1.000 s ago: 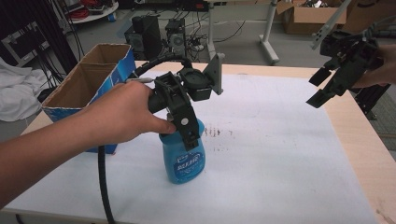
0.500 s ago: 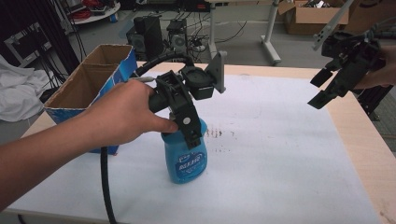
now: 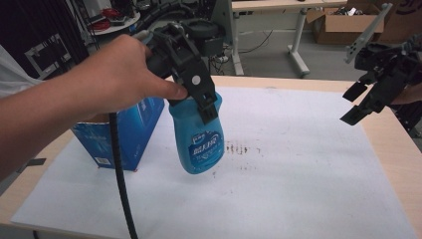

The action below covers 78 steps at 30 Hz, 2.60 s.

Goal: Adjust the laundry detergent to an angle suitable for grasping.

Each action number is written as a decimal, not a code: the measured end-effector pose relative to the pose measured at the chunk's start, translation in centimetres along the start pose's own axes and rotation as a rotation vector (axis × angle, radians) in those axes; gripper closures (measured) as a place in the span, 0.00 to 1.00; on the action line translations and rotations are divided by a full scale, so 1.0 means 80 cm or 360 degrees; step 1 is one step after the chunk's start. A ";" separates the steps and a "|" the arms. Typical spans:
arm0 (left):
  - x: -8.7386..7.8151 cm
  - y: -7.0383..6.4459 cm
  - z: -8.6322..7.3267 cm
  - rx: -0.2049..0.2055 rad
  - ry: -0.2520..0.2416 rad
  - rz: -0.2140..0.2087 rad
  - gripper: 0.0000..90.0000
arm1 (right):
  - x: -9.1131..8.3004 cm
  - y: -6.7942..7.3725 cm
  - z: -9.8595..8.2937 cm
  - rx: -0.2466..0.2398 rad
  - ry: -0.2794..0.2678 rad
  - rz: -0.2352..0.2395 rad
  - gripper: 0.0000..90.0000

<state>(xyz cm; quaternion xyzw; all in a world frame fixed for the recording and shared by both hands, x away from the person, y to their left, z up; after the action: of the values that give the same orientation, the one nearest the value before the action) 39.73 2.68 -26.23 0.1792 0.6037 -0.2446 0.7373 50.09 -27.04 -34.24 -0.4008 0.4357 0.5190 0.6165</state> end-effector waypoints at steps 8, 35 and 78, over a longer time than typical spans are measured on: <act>-0.035 0.021 0.002 -0.0137 -0.0049 0.0015 0.42 | -0.003 0.001 0.003 -0.0014 -0.0002 -0.0003 0.20; -0.164 0.149 -0.015 -0.0770 -0.0242 0.0178 0.42 | -0.002 0.000 0.000 -0.0010 0.0030 -0.0003 0.20; -0.022 0.260 -0.063 -0.1164 -0.0191 0.0354 0.42 | 0.000 -0.004 0.000 0.0003 0.0069 -0.0002 0.20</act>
<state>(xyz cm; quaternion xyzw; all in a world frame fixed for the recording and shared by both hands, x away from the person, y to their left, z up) 47.41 22.78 -26.17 -0.0460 0.5837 0.0582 0.8086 50.41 -27.08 -34.24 -0.4116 0.4494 0.5093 0.6077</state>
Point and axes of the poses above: each handheld gripper's, and its own axes: x roughly forward along the jaws, z roughly out of its top, y roughly to its left, the point moved 7 cm from there along x, roughly forward along the jaws, and after that the axes turned 13 degrees about -x, right-handed, at the moved point
